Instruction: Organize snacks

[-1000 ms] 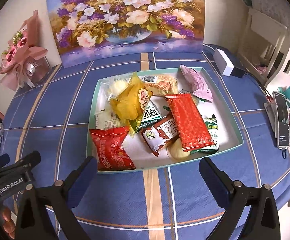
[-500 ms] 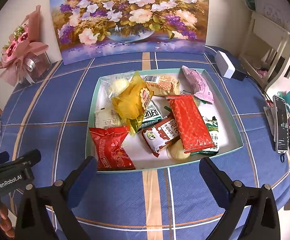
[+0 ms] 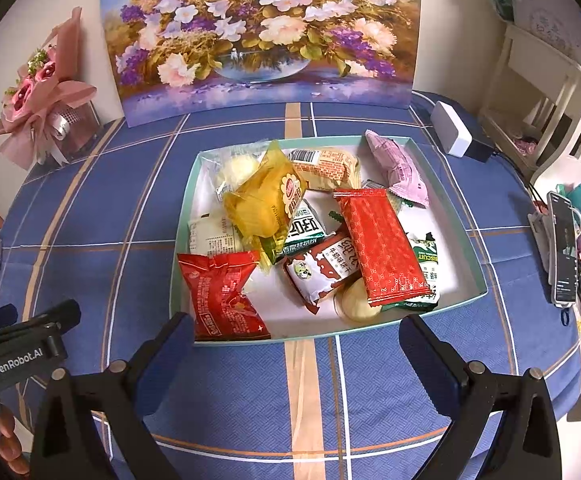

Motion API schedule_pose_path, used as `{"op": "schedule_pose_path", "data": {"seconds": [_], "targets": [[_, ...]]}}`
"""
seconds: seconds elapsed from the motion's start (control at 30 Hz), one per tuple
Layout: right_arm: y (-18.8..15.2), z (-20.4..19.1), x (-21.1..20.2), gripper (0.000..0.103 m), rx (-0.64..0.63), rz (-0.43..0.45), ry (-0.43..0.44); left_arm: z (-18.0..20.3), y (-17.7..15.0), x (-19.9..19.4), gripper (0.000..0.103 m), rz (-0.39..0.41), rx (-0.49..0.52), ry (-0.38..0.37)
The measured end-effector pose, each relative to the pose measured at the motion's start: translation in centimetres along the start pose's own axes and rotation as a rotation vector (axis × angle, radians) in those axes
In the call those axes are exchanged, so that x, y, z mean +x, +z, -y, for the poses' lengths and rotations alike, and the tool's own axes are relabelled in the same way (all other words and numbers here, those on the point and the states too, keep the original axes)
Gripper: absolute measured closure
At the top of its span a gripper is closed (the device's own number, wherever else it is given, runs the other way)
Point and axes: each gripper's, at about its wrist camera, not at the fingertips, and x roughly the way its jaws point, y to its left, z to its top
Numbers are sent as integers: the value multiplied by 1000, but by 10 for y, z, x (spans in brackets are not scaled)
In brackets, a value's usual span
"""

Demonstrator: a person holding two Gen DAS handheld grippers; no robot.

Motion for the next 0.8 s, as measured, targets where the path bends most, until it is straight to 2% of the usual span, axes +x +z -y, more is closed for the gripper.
{"op": "schedule_pose_path", "data": {"seconds": [0.8], "targets": [[0,3,2,0,1,-9,4,-1,-1,1,2,7,8,15]]}}
